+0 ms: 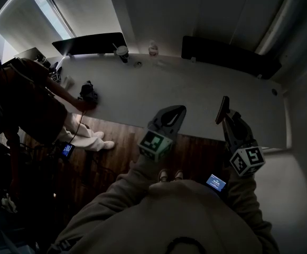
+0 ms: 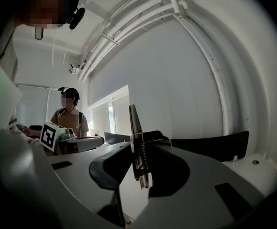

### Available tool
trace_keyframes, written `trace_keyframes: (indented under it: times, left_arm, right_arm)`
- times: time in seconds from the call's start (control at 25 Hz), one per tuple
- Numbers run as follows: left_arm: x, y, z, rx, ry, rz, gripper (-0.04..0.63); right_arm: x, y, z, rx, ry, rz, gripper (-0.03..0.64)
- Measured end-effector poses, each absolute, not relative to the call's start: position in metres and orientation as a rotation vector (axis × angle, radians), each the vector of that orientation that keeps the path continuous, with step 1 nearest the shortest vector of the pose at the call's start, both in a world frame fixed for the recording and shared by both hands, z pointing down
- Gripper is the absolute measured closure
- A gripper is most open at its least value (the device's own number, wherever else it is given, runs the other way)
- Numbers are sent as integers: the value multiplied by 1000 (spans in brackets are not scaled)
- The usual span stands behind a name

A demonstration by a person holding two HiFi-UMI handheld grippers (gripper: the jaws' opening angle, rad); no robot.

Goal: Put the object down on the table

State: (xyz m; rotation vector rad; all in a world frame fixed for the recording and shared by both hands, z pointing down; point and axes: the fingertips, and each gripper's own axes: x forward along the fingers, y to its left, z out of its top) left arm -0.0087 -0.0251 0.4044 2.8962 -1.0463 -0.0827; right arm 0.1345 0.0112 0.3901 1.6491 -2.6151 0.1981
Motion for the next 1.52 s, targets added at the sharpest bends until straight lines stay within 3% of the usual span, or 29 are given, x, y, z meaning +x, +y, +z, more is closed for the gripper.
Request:
trace_keyframes:
  times: [0.76,1.52]
  left_arm:
    - [68,-76,355,3028,-1088,-111,591]
    - [64,-153,345,3027,-1140,-206,591]
  right_arm:
    - [198,-24,382,1637,-2661,153,511]
    - [206,-80,397,1643,-2629,145,511]
